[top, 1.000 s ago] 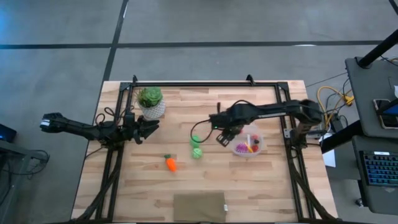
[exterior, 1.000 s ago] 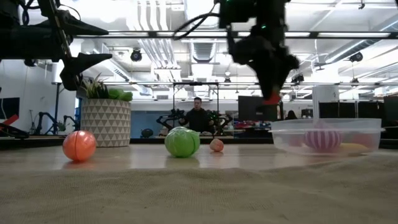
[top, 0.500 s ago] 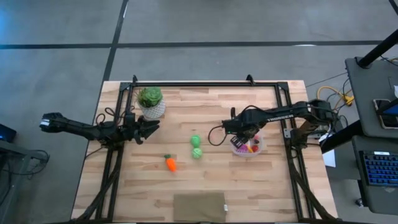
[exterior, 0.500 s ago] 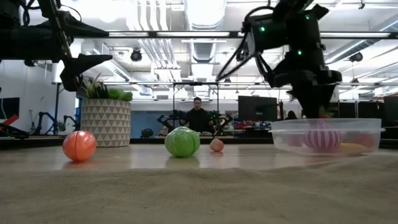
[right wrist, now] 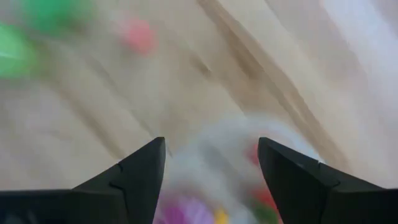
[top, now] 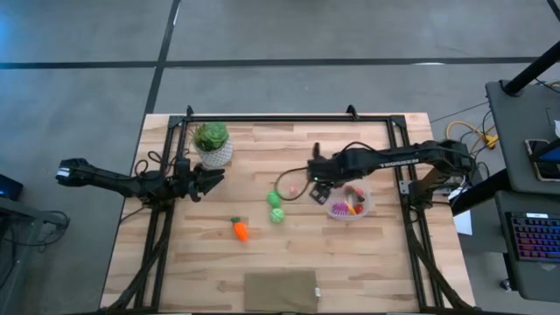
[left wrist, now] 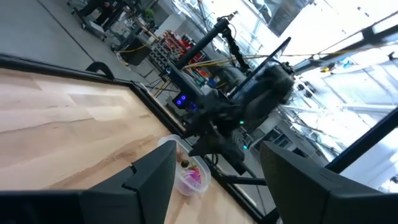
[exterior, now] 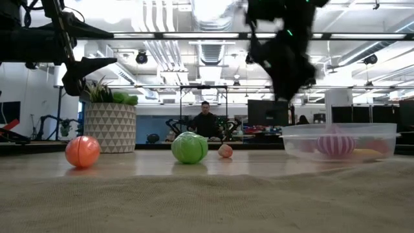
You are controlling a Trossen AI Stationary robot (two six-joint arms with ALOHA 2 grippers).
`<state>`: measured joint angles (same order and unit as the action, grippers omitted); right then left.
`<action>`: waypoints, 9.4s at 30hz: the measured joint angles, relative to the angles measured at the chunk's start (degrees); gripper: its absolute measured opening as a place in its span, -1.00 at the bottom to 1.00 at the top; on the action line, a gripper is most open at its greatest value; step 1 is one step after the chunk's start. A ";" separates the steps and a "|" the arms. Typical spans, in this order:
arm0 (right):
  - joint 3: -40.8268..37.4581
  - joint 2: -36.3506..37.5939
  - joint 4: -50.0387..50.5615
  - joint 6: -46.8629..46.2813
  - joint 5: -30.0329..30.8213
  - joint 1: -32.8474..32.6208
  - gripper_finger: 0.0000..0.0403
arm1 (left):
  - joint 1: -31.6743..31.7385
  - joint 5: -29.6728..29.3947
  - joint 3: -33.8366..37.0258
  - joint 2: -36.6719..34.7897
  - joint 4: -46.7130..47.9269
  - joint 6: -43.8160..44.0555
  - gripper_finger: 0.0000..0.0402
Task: Pick and placing Produce into tupperware
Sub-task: Put the pink peach into the transparent container, then put the green pear into the transparent container
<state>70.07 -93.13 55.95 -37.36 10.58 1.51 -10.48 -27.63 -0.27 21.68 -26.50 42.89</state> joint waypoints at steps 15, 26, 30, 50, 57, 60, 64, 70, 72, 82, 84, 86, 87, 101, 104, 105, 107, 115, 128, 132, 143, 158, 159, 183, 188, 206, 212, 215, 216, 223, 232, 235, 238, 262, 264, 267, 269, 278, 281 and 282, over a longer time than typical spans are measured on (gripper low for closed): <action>18.05 -21.12 -2.86 12.12 -7.97 2.71 0.18 | 0.00 -0.49 0.01 0.30 0.00 0.37 0.09; 23.26 -27.74 -3.56 26.60 -5.41 2.37 0.07 | 0.00 -0.54 0.00 0.37 0.00 0.29 0.09; 22.59 -28.01 -5.33 29.90 -5.01 2.37 0.03 | 0.00 -0.54 0.01 0.82 0.04 0.28 0.09; 21.32 -27.99 -7.63 28.80 -6.09 2.39 -0.06 | 0.00 -0.53 0.00 4.81 0.05 0.22 0.09; 19.19 -27.99 -11.19 27.18 -6.27 2.39 -0.06 | 0.00 -0.54 0.00 4.78 0.02 0.22 0.09; 18.79 -28.53 -11.45 26.83 -6.28 2.39 -0.06 | 0.00 -0.52 0.01 4.78 0.04 0.22 0.09; 18.72 -29.29 -11.40 26.83 -6.49 2.39 -0.06 | 0.00 -0.52 0.00 4.78 0.02 0.22 0.09; 18.72 -29.26 -11.42 26.42 -6.27 2.39 -0.15 | 0.00 -0.52 0.01 4.80 0.00 0.23 0.09; 18.72 -29.17 -11.37 26.42 -6.13 2.46 -0.23 | 0.00 -0.52 0.00 4.79 0.02 0.24 0.09; 18.72 -28.89 -10.57 25.59 -6.05 2.52 -0.65 | 0.00 -0.52 0.01 4.73 0.00 0.23 0.09; 18.70 -28.28 -9.37 23.92 -6.05 2.56 -0.65 | 0.00 -0.52 0.02 4.69 0.00 0.24 0.09; 18.70 -26.86 -8.41 22.46 -6.04 2.56 -0.62 | 0.00 -0.52 0.02 4.72 0.00 0.24 0.09; 18.70 -25.96 -7.75 21.76 -6.03 2.55 -0.61 | 0.00 -0.52 0.02 4.72 0.00 0.24 0.09; 11.03 -8.43 14.58 -2.05 -1.04 2.19 -0.54 | 0.00 -0.49 0.00 4.80 -0.19 0.22 0.09; 5.39 -6.37 14.11 -7.37 -4.20 1.75 -0.54 | 0.00 -0.49 0.01 4.76 -0.23 0.22 0.09; 3.76 -6.11 13.98 -8.73 -4.85 1.55 -0.54 | 0.00 -0.48 0.00 4.75 -0.25 0.22 0.09; 1.02 -6.02 14.02 -10.90 -5.31 1.11 -0.54 | 0.00 -0.21 0.02 4.50 -0.42 0.24 0.09; -0.69 -5.74 13.32 -13.24 -4.58 0.60 -0.46 | 0.00 0.56 0.02 3.62 -0.53 0.29 0.09; 2.52 -5.85 5.99 -7.87 -3.30 -0.33 0.10 | 0.00 0.57 0.01 3.67 -0.60 0.33 0.09; 8.05 -6.28 -6.36 -0.19 -5.33 -1.89 0.11 | 0.00 0.56 0.02 3.69 -0.64 0.33 0.09; 18.07 -18.38 -9.73 2.68 -6.53 -2.11 0.20 | 0.00 0.75 0.00 2.98 -2.16 0.31 0.09; 33.67 -31.29 -6.87 10.56 -6.03 -2.20 0.53 | 0.00 2.43 0.00 -3.35 -1.63 -1.95 0.09; 33.73 -31.69 -6.95 10.78 -5.99 -2.24 0.53 | -0.02 2.40 0.02 -3.70 -1.13 -2.81 0.09; 29.85 -32.28 -12.33 9.33 -3.21 -2.24 0.53 | 0.00 2.37 0.00 -2.73 0.59 -3.34 0.09; 29.88 -32.60 -12.53 8.45 -3.00 -2.23 0.54 | 0.00 2.50 0.00 -2.58 0.62 -4.62 0.09; 30.81 -32.43 -7.62 22.66 -3.39 -2.24 0.54 | 0.00 2.37 0.00 -1.96 1.57 -6.19 0.09; 30.81 -32.60 -9.08 13.95 -7.51 -2.13 0.53 | 0.00 1.63 0.00 -1.82 1.57 -6.16 0.09; 30.81 -33.40 -11.36 9.95 -7.58 -1.98 0.54 | 0.00 1.43 0.00 -1.82 1.55 -6.12 0.09; 30.81 -33.92 -12.38 8.57 -7.57 -1.94 0.54 | 0.00 1.39 0.00 -1.82 1.55 -6.12 0.09; 30.74 -35.49 -14.02 4.06 -7.56 -1.72 0.53 | 0.00 1.36 0.00 -1.82 1.53 -5.77 0.09; 30.74 -37.36 -14.80 3.95 -7.10 -1.76 0.51 | 0.00 1.34 0.00 -1.82 1.53 -5.77 0.09; 30.83 -37.65 -14.76 3.95 -7.22 -1.76 0.47 | 0.00 1.34 0.00 -1.84 1.55 -5.77 0.09; 30.83 -37.58 -14.66 3.95 -7.27 -1.75 0.42 | 0.00 1.34 0.01 -1.84 1.54 -5.77 0.09; 36.58 -28.12 10.79 2.95 1.48 -1.48 0.17 | 0.00 1.34 0.00 -1.86 1.53 -5.79 0.09; 35.40 -25.67 16.18 0.85 2.60 -1.48 0.16 | 0.00 1.36 0.00 -1.85 1.53 -5.79 0.09; 31.27 -22.02 21.07 -3.30 2.72 -1.50 0.17 | 0.00 1.36 0.00 -1.84 1.53 -5.79 0.09; 27.38 -19.47 23.13 -7.13 2.52 -1.48 0.20 | 0.00 1.36 0.00 -1.82 1.53 -5.79 0.09; 6.85 -8.53 16.93 -22.85 -4.89 -0.04 0.23 | 0.00 1.39 0.00 -1.95 1.52 -5.79 0.09; 2.69 -7.07 12.39 -26.07 -6.52 -0.06 0.23 | 0.00 1.40 0.00 -1.95 1.53 -5.79 0.09; 1.98 -6.89 11.50 -27.53 -6.39 -0.12 0.23 | 0.00 1.40 0.00 -1.93 1.53 -5.79 0.09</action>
<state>72.06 -100.02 67.45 -64.89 4.20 1.39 -10.48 -26.23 -0.27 19.75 -24.97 37.10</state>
